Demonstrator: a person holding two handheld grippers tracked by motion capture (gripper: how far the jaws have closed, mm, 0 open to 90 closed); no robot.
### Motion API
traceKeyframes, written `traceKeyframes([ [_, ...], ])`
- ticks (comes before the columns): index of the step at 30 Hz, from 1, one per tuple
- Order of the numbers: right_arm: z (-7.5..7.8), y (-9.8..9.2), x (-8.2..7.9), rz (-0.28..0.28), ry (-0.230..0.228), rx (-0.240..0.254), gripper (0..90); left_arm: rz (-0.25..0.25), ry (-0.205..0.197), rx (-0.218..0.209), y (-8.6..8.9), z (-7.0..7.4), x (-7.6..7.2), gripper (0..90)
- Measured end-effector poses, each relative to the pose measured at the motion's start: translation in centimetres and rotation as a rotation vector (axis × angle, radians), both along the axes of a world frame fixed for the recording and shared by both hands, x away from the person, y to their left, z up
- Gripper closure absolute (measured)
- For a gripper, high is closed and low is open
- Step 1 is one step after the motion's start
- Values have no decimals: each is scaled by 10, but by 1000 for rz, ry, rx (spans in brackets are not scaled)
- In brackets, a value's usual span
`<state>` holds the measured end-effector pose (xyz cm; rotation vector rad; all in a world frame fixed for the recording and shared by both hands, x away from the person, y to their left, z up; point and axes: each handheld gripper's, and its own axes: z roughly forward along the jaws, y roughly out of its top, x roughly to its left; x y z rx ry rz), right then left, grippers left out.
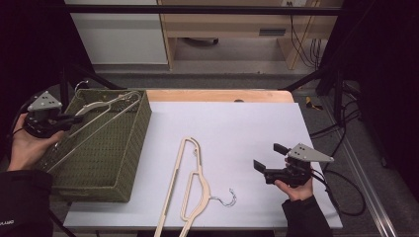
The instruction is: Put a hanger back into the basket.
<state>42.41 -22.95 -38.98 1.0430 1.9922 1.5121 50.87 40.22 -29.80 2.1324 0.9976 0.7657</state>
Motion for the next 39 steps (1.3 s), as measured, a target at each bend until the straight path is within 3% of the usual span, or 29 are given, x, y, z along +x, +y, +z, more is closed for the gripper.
traceKeyframes([
  [2, 0, 0, 0, -1, -2, 0, 72, -15, 6, 25, -4, -4, 2, 856],
  [5, 0, -1, 0, 0, -3, 1, 73, -21, 9, 22, -8, -8, 5, 857],
  [6, 0, 0, 0, 1, -3, 0, 73, -27, 17, 55, -6, -8, 6, 857],
  [10, 0, 0, 0, 3, 0, -1, 73, -13, 28, 6, -4, -18, 8, 857],
  [18, -1, 1, 0, 5, 3, -1, 74, 3, 52, -73, -6, -61, -2, 852],
  [21, -1, 2, 0, 9, 7, -2, 74, -3, 52, -94, -11, -68, -6, 841],
  [29, -2, 3, 1, 14, 8, -9, 75, -6, 89, -54, -29, -74, -13, 801],
  [33, -3, 4, 1, 20, 12, -9, 76, -9, 135, -18, -37, -80, -14, 772],
  [37, -4, 5, 1, 25, 15, -14, 78, -13, 144, -6, -42, -84, -15, 759],
  [39, -4, 6, 1, 26, 17, -13, 79, -21, 172, -6, -44, -88, -15, 745],
])
